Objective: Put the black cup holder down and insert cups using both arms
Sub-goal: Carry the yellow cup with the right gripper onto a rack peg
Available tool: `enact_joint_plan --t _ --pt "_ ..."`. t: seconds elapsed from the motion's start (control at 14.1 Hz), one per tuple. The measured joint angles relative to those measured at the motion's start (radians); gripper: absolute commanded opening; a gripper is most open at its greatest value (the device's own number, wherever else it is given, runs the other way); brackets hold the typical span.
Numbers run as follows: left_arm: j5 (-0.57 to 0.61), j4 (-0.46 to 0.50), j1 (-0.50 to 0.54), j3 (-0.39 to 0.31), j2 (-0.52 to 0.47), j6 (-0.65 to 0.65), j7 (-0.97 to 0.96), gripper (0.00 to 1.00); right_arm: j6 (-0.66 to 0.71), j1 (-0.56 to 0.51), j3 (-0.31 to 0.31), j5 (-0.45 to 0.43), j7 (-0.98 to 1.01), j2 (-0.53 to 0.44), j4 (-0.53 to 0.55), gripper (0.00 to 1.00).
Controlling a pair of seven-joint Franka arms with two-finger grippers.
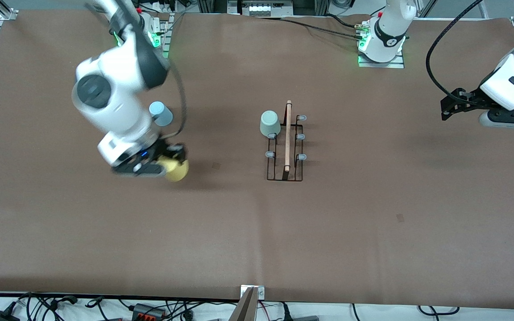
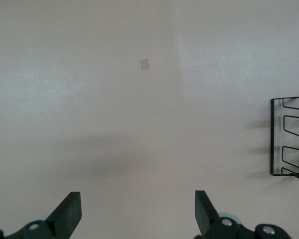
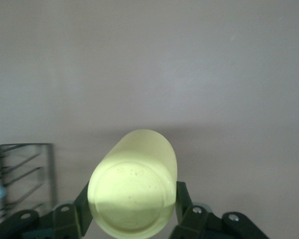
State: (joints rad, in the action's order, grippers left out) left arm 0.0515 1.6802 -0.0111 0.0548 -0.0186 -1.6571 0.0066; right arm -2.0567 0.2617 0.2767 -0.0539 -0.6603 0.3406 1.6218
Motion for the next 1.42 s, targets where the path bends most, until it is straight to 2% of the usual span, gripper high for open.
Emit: enact_joint_plan --t 0.21,0.36,0.5,0.78,1.14,1.28,1.35,1.42 --pt "0.0 0.0 0.001 0.0 0.0 0.0 0.0 1.0 -0.022 0.165 -0.003 -0.035 -0.288 0.049 -0.052 0.1" --pt "0.0 0.0 0.001 0.001 0.0 0.0 0.0 1.0 -0.037 0.264 -0.004 -0.103 -0.46 0.125 -0.127 0.1" --pt "0.0 0.0 0.001 0.001 0.0 0.001 0.0 1.0 -0.045 0.329 -0.007 -0.132 -0.561 0.208 -0.216 0.1" --pt "0.0 0.0 0.001 0.001 0.0 0.006 0.0 1.0 -0.049 0.377 -0.017 -0.16 -0.597 0.298 -0.319 0.1" --pt "0.0 -0.001 0.001 0.002 0.0 0.007 0.0 1.0 -0.132 0.384 -0.034 -0.168 -0.598 0.345 -0.325 0.1" --pt "0.0 -0.001 0.001 0.002 0.0 0.007 0.0 1.0 -0.159 0.388 -0.043 -0.18 -0.598 0.37 -0.325 0.14" --pt "0.0 -0.001 0.001 0.002 0.0 0.007 0.0 1.0 -0.163 0.39 -0.045 -0.186 -0.598 0.379 -0.325 0.25" --pt "0.0 -0.001 0.001 0.002 0.0 0.007 0.0 1.0 -0.163 0.392 -0.047 -0.188 -0.598 0.387 -0.325 0.86"
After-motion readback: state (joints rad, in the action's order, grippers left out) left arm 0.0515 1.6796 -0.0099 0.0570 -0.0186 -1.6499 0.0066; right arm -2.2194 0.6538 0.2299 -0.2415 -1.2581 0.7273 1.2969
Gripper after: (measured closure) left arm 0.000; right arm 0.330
